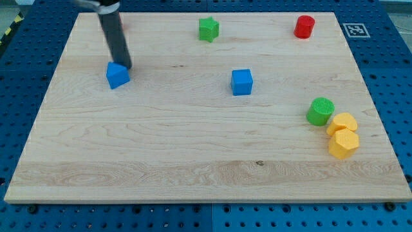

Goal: Move the yellow hexagon to the right center of the board

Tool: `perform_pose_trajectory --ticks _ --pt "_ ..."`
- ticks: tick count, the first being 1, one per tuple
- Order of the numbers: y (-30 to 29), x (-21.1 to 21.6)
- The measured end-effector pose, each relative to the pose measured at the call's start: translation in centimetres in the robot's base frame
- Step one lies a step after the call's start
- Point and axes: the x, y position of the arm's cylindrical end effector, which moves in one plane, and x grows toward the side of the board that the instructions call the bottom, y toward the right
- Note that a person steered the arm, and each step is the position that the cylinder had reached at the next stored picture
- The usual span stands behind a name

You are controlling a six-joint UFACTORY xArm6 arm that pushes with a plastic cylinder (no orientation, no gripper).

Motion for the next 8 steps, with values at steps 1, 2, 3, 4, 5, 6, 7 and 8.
perform_pose_trajectory --ticks 1,2,3,4,5,6,7,8 --pt "-0.7 3.0" --pt "-0.3 0.3" --pt "1.7 -4.3" --pt "2.0 -5.0" --pt "4.8 -3.3" --pt "9.0 2.8" --pt "12.2 9.7" --pt "17.2 16.1"
